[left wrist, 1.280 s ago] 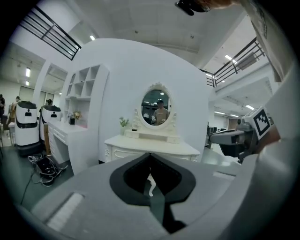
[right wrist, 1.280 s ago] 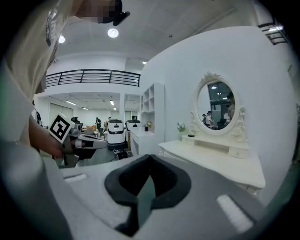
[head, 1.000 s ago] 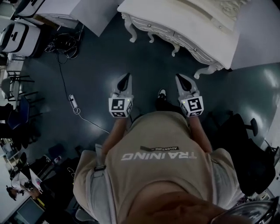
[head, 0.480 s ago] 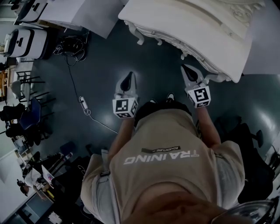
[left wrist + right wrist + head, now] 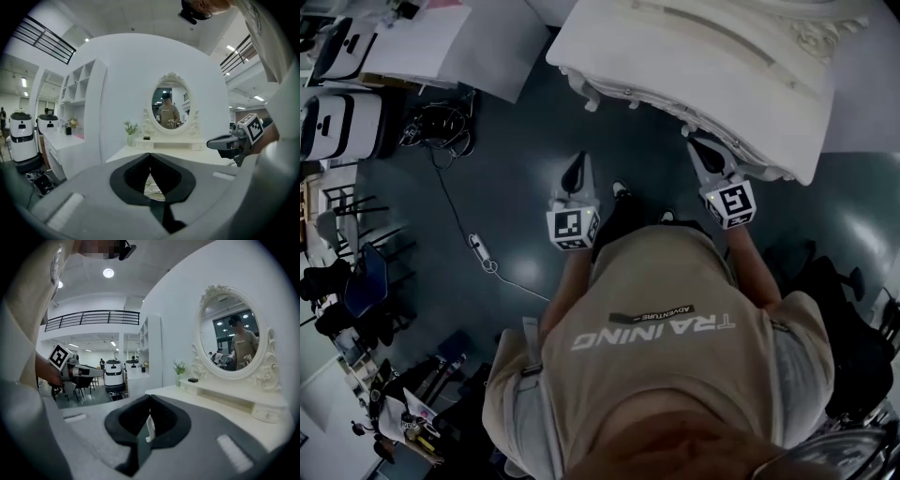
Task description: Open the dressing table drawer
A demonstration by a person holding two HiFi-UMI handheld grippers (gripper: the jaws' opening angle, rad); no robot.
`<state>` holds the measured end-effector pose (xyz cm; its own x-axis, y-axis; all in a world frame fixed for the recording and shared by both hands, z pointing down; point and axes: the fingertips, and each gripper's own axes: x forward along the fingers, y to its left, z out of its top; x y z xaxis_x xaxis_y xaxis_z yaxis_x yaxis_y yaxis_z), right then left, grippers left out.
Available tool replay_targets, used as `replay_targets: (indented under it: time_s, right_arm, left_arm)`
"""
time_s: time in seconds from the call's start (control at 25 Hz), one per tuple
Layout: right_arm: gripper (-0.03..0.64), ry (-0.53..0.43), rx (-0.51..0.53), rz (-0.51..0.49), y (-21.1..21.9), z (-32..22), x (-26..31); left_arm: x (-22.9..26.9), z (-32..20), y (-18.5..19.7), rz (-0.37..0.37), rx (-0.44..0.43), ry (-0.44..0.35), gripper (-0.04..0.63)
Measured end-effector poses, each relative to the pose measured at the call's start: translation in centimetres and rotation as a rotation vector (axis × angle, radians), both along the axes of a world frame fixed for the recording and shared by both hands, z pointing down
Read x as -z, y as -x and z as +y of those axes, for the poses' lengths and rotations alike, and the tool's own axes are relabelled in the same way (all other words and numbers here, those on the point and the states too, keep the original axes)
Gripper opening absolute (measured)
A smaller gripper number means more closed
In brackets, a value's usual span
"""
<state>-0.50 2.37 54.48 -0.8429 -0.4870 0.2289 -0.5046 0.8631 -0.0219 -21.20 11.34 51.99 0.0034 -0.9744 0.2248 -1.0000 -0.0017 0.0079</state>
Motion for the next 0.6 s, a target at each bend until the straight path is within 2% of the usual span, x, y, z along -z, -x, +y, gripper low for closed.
replay_targets:
  time_s: [0.16, 0.36, 0.6]
  right_arm:
    - [0.003, -0.050, -0.027, 0.009, 4.5, -2.5, 2.2]
    - [0.003, -0.146, -0.013, 0.024, 10.1, -3.5, 4.3]
    - [0.003, -0.097, -0.046, 0.051, 13.0, -5.0, 2.6]
  left_arm:
    - [2.3, -3.9, 3.7, -0.030, -0.055, -0.065, 0.008]
    - [2.4, -7.4, 7.8, -0.067, -0.154, -0.076, 0.008]
    - [0.7, -11.4, 11.4, -0.039, -0.192, -0.049, 0.008]
